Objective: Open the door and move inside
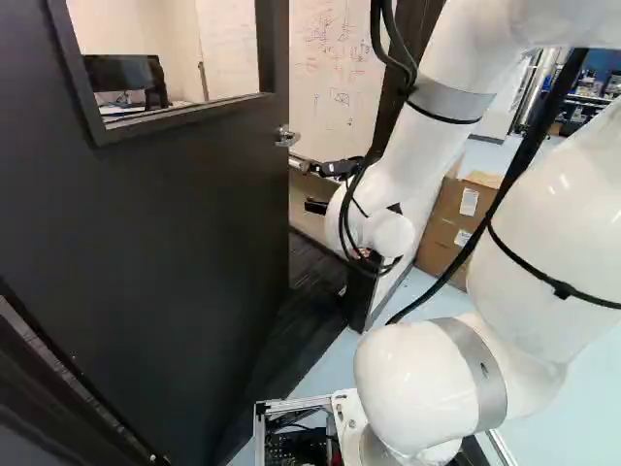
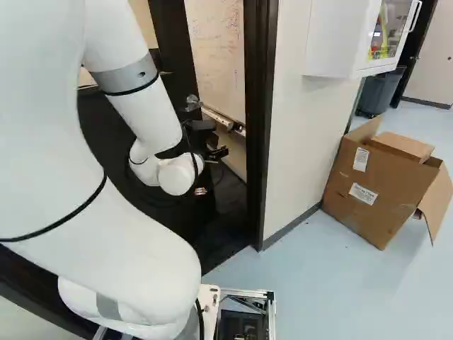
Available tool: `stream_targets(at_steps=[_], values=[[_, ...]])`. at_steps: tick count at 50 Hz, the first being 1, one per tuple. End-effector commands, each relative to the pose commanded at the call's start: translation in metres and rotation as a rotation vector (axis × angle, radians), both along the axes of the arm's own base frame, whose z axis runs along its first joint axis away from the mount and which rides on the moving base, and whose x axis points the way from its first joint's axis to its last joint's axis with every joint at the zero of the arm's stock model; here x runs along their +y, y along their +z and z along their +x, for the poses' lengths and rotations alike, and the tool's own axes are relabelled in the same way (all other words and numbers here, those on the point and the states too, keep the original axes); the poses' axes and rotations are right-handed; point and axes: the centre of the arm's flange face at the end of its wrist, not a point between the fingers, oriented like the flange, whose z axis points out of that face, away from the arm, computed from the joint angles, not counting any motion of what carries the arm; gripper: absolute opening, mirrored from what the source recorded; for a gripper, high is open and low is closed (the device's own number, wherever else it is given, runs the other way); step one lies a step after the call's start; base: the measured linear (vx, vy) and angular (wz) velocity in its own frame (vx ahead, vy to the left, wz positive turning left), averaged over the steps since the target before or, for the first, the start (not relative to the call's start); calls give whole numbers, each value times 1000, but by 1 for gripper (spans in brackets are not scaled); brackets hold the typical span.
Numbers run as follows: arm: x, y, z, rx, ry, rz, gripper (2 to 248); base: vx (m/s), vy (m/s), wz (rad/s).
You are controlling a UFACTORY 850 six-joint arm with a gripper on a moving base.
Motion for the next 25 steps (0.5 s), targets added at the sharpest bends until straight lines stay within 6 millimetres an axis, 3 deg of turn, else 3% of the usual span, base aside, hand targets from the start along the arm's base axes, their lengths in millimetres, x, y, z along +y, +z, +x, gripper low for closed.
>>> stream_targets(at_steps=[25], values=[[23,1,21,1,27,15,247,0,0,0]])
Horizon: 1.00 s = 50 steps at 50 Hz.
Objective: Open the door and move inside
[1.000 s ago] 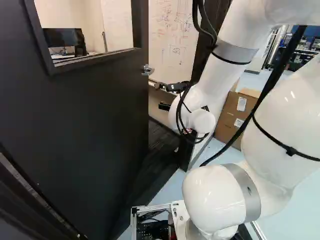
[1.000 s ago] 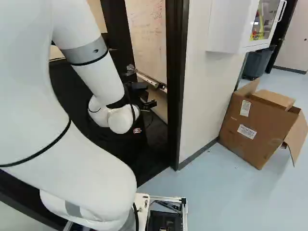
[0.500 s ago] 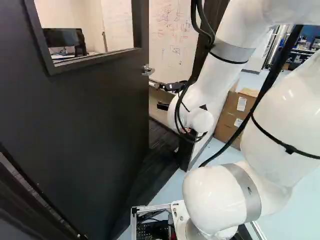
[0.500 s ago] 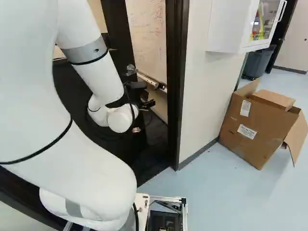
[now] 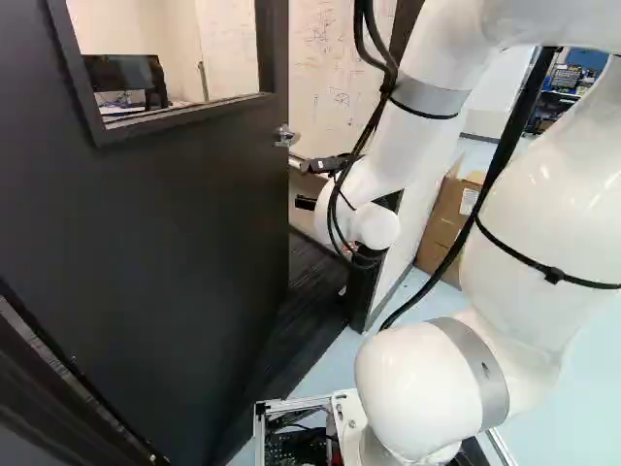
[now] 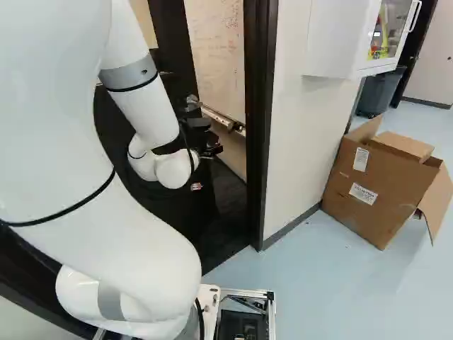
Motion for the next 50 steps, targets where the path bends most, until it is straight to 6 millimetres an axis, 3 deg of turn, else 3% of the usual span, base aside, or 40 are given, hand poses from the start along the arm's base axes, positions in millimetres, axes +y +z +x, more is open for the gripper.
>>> stream_targets(at_steps=[50], values=[[54,0,15,9,-15,65,247,0,0,0]])
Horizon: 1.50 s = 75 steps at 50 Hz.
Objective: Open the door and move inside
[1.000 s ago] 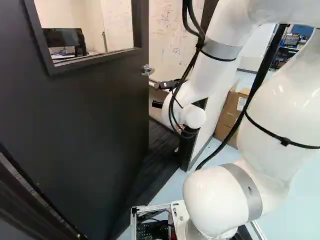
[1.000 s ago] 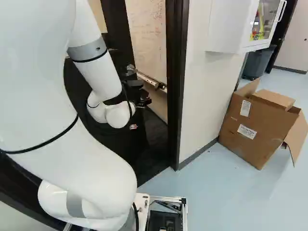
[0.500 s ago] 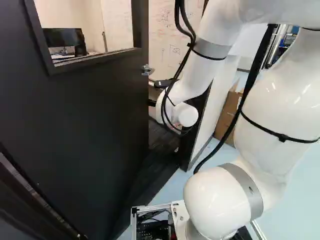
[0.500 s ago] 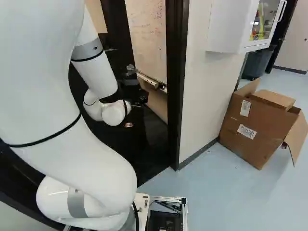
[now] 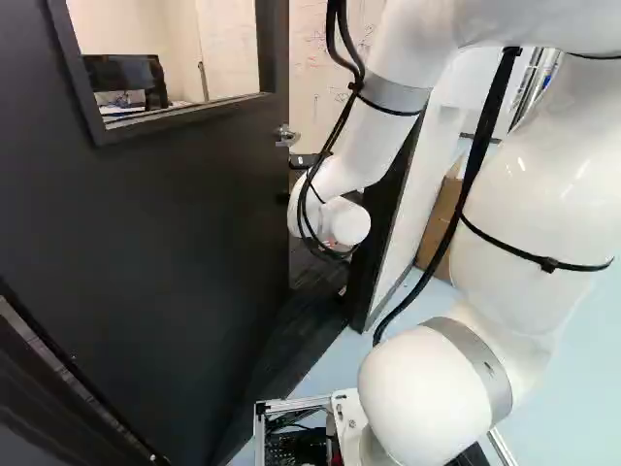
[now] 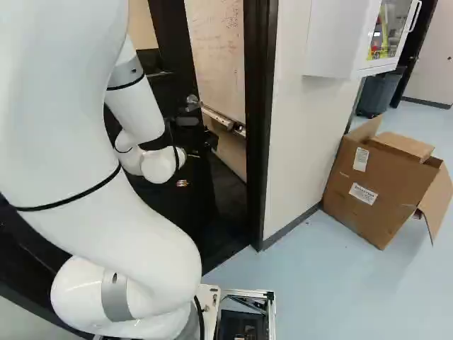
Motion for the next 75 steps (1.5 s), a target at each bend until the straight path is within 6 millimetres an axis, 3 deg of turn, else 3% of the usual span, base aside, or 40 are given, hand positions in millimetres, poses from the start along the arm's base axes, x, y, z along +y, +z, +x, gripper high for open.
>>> stream_targets(at_steps=[75], values=[[92,-2,0,20,45,69,247,0,0,0]])
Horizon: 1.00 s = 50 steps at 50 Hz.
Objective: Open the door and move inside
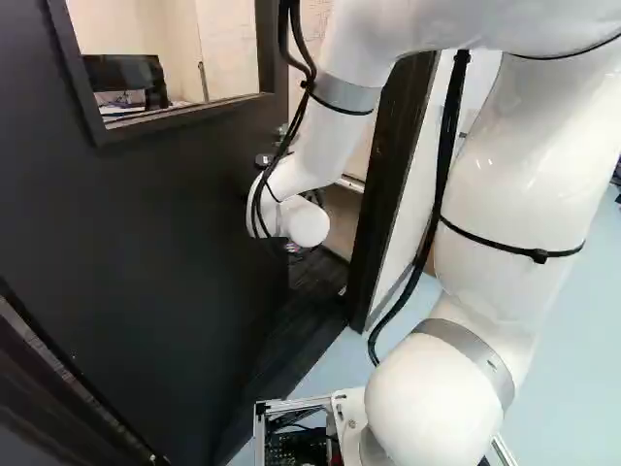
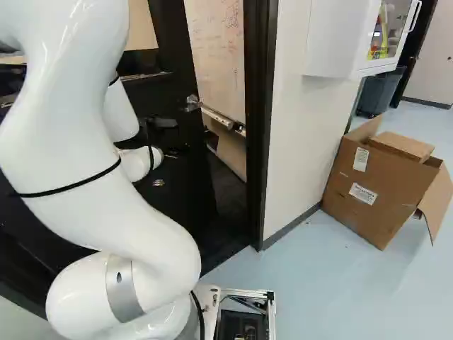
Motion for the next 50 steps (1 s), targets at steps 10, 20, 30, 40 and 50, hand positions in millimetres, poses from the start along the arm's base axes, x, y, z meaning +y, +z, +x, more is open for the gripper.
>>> stream_targets(at_steps=[10,20,30,40,50], values=[[13,0,0,3,6,8,247,-1,-5,-19],[27,-1,1,4,21,14,247,1,-3,-15],[42,-1,0,2,49,16,247,0,0,0],[57,-2,1,0,76,17,247,0,0,0],[72,-2,2,-8,108,-3,247,0,0,0]])
